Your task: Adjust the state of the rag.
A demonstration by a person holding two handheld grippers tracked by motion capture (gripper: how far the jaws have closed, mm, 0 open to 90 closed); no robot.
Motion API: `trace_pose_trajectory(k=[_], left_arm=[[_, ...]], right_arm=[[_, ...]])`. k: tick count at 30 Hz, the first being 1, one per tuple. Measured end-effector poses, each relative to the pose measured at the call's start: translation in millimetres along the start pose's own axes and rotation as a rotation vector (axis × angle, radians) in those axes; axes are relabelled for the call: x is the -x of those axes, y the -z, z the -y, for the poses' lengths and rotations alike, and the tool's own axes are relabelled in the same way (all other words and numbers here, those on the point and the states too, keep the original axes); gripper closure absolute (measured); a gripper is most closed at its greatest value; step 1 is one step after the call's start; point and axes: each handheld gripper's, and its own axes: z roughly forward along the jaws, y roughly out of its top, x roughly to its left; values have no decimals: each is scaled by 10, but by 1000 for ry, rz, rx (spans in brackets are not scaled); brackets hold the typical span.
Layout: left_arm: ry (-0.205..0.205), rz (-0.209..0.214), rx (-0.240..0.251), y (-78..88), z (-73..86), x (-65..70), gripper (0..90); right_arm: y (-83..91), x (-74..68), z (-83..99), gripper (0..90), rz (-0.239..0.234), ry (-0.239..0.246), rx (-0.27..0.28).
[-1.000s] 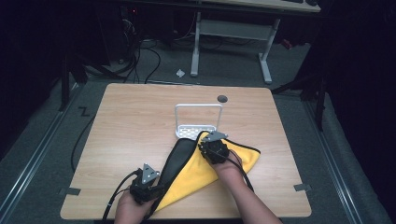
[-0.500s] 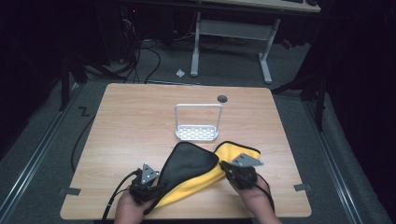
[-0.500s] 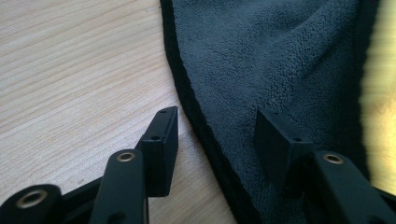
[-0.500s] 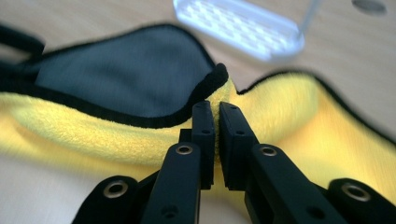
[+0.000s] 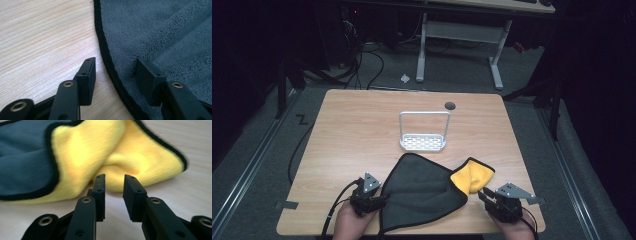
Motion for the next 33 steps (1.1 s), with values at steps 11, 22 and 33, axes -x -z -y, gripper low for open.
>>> trace_pose_trajectory(k=[11, 22, 33], left_arm=[[-66, 105, 17, -89, -38, 325, 551], [-69, 101, -12, 45, 47, 303, 536], [36, 62, 67, 54, -69, -77, 535]], right_arm=[[-591, 273, -202, 797, 38, 17, -100], [-1305, 169, -816, 756, 48, 70, -104], [-746, -222, -1188, 555, -33, 145, 73]])
